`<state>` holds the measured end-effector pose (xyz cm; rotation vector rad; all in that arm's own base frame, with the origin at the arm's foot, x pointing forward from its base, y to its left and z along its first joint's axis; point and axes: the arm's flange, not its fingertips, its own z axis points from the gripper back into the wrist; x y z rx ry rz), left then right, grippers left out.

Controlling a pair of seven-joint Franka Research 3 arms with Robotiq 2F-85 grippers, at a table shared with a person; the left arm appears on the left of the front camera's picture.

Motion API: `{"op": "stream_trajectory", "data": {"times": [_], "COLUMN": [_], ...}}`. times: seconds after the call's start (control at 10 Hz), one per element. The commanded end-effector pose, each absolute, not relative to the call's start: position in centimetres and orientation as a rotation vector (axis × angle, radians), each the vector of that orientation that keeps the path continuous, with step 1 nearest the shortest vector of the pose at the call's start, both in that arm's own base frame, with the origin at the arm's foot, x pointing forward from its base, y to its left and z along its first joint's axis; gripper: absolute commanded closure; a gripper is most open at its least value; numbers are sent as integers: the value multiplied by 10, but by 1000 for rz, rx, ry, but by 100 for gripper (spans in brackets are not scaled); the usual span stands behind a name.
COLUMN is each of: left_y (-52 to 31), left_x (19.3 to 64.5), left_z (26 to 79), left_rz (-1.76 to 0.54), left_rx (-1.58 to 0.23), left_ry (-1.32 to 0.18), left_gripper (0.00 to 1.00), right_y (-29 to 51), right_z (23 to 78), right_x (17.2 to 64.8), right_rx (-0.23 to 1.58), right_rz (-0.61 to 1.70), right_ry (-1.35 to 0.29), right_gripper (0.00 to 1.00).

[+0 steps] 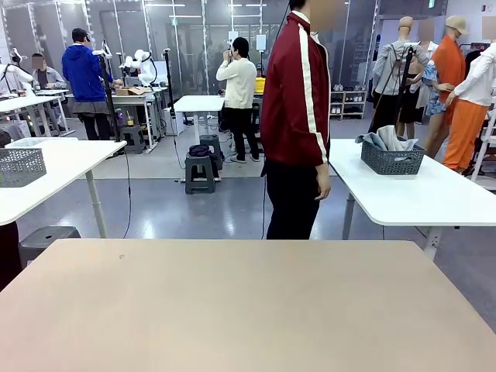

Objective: Fold the towels and place them in the basket.
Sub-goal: When a person lays out a Towel with hook on the table, fold it in half twice.

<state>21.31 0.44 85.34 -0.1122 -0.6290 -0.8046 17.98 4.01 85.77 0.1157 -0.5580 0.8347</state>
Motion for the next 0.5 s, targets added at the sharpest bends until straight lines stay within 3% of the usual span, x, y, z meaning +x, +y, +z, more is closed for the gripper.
{"op": "stream_trajectory", "data": {"times": [0.0, 0.4], "left_y": [11, 13], "left_x": [205, 193], "left_z": [846, 839], "left_rz": [-827, -871], "left_rx": [-97, -108], "left_ry": [-621, -691], "left_gripper": [0, 0], "right_y": [45, 33], "right_z": [884, 881], "right_x": [167, 155], "right_rx": [115, 141], "right_rz": [768, 729], "right_ry": [-528, -536], "right_gripper": [0, 0]}}
